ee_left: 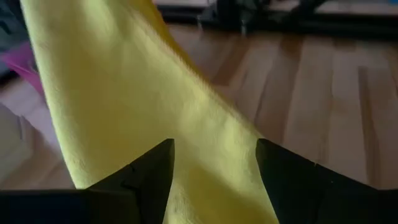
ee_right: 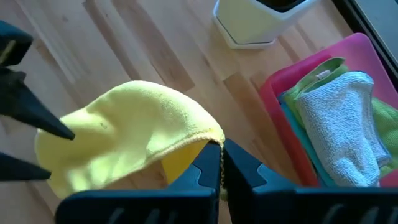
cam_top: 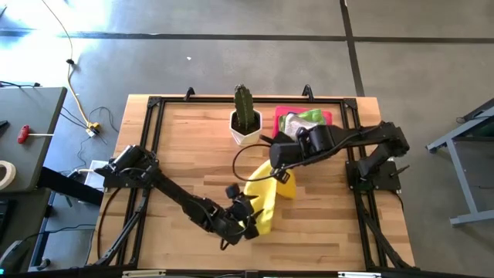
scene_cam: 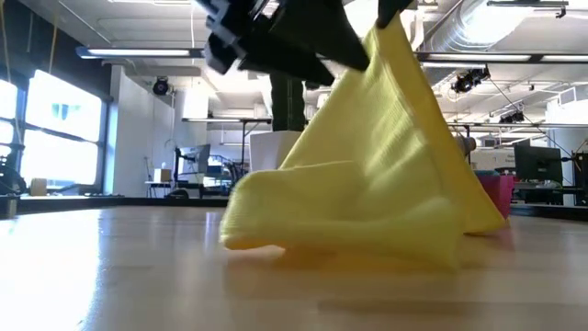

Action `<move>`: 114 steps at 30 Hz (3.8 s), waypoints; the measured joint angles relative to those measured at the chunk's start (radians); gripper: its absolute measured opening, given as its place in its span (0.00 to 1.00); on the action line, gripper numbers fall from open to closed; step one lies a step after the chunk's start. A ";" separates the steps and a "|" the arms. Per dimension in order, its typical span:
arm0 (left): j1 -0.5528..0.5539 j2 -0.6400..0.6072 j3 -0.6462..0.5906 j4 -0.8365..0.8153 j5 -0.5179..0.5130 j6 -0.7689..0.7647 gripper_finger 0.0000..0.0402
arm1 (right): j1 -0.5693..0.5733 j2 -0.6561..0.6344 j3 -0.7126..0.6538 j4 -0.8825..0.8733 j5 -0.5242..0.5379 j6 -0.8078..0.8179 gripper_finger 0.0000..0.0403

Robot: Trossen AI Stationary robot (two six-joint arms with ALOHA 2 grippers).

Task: Fold microfiber towels
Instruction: Fold the yellow towel

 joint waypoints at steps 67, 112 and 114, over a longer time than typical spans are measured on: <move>0.027 0.021 -0.001 -0.818 0.198 -0.479 0.54 | -0.018 0.001 0.000 0.054 -0.172 0.052 0.00; 0.002 -0.259 0.515 -1.469 0.072 0.184 0.00 | 0.315 0.001 0.000 -0.146 0.494 -0.721 0.00; 0.034 -0.269 0.516 -1.484 -0.048 0.281 0.00 | 0.277 0.000 0.000 -0.146 0.645 -0.759 0.00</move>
